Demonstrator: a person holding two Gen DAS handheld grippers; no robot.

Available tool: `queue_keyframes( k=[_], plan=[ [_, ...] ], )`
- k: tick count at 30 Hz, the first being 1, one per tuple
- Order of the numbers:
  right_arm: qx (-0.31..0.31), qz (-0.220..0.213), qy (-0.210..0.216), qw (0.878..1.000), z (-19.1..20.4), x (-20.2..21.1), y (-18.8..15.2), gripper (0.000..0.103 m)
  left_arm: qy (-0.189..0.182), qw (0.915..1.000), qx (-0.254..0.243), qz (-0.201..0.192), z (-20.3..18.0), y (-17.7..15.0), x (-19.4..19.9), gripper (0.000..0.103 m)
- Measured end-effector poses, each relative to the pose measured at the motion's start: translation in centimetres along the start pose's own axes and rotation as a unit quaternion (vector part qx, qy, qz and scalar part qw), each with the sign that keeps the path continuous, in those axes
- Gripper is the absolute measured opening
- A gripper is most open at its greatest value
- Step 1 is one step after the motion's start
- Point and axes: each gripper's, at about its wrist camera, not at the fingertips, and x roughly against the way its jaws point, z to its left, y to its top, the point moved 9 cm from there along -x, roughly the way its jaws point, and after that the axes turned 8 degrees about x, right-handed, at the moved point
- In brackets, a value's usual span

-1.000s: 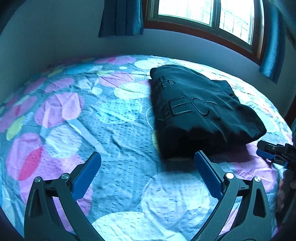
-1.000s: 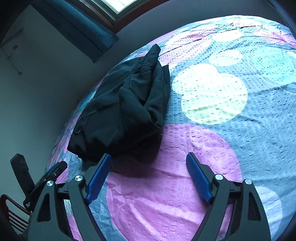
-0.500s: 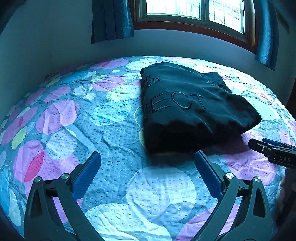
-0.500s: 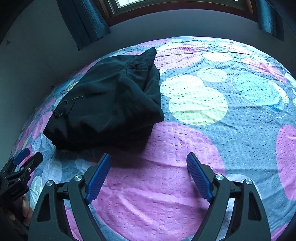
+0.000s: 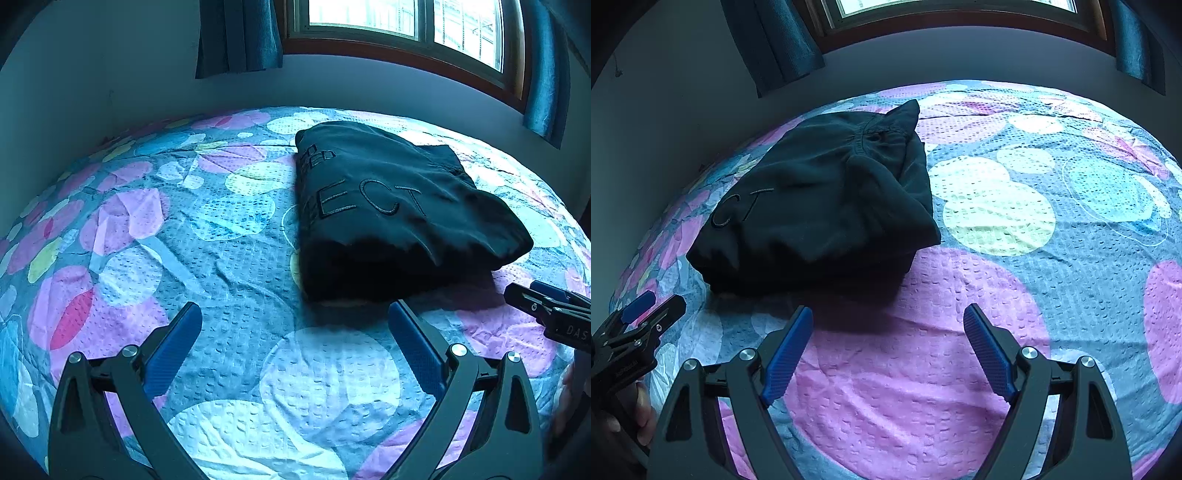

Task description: Fold small clothes

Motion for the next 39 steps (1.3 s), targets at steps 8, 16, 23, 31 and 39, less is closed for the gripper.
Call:
queue_keyframes(
  k=[8, 16, 23, 31, 39],
  plan=[
    [0.000, 0.000, 0.002, 1.000, 0.2, 0.0, -0.1, 0.083, -0.001, 1.0000, -0.008, -0.001, -0.3, 0.0, 0.0, 0.101],
    [0.001, 0.002, 0.001, 1.000, 0.6, -0.1, -0.2, 0.083, -0.009, 0.9999, 0.002, 0.006, -0.4, 0.0, 0.1, 0.101],
    [0.000, 0.003, 0.000, 1.000, 1.0, -0.2, -0.4, 0.083, -0.001, 1.0000, 0.007, -0.001, -0.2, 0.3, 0.5, 0.101],
    [-0.002, 0.006, 0.000, 1.000, 1.2, -0.3, -0.7, 0.083, 0.002, 0.9996, 0.028, 0.007, 0.5, 0.3, 0.3, 0.101],
    [-0.002, 0.009, 0.001, 1.000, 1.4, -0.3, -0.9, 0.083, 0.008, 0.9995, 0.031, 0.010, 0.6, 0.1, 0.1, 0.101]
  ],
)
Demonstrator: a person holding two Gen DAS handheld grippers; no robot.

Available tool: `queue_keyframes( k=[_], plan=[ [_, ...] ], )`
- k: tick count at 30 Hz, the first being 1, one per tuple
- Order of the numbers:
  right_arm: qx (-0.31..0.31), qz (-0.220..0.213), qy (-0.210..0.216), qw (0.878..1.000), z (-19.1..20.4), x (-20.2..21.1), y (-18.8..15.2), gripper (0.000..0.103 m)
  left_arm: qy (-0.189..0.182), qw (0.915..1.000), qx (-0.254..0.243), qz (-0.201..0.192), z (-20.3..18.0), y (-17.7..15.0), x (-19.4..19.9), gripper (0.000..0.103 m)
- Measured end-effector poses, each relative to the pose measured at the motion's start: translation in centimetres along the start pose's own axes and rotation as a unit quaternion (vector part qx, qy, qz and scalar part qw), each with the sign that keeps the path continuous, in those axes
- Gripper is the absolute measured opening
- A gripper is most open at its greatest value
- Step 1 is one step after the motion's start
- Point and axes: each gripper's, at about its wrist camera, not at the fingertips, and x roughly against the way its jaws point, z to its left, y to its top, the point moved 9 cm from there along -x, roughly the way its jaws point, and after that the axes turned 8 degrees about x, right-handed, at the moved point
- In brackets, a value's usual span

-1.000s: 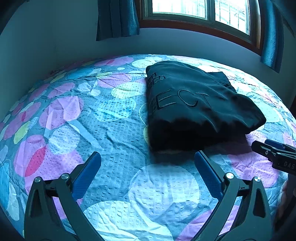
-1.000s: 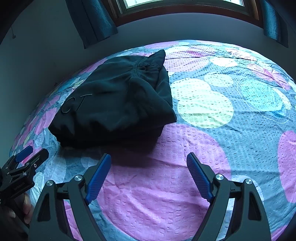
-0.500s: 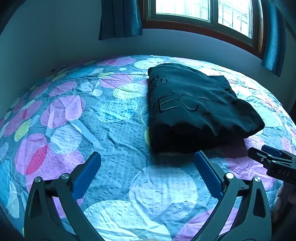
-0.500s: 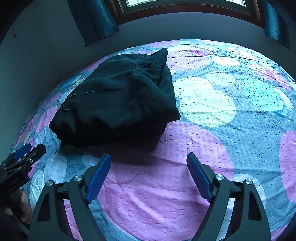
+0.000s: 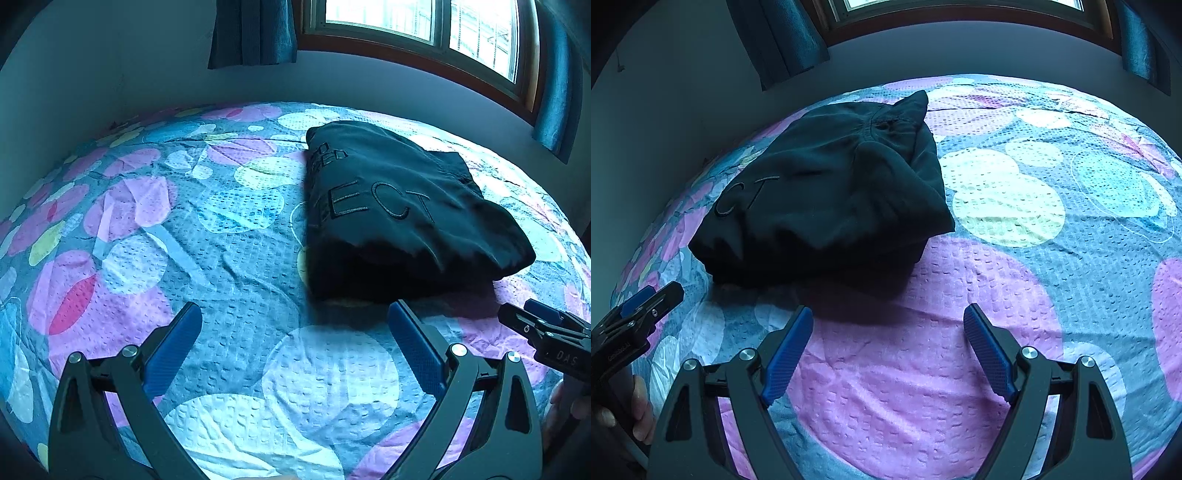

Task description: Fold small clothes

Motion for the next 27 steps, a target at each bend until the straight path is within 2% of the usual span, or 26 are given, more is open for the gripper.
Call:
queue_keyframes(
  k=[9, 13, 17, 21, 24, 27],
  plan=[
    [-0.003, 0.004, 0.002, 1.000, 0.0, -0.1, -0.3, 0.083, 0.001, 1.0000, -0.005, -0.005, -0.2, 0.1, 0.2, 0.101],
    [-0.001, 0.006, 0.003, 1.000, 0.0, -0.2, -0.3, 0.083, -0.011, 0.9999, 0.005, -0.001, -0.1, 0.1, 0.3, 0.101],
    [0.000, 0.006, 0.004, 1.000, 0.1, -0.2, -0.3, 0.083, -0.049, 0.9988, -0.003, 0.002, -0.8, 0.0, 0.7, 0.101],
    [0.000, 0.003, 0.009, 1.000, 0.3, 0.1, -0.3, 0.083, 0.003, 0.9978, -0.042, -0.051, -0.8, 1.1, 1.7, 0.101],
    [-0.004, 0.002, 0.019, 1.000, 0.2, 0.8, -0.1, 0.083, 0.012, 0.9985, -0.051, -0.018, 0.1, 1.6, 1.2, 0.101],
    [-0.014, -0.006, 0.036, 0.999, -0.2, 2.6, 0.8, 0.083, 0.020, 0.9997, -0.010, -0.005, 2.8, 3.1, 1.0, 0.101]
  ],
)
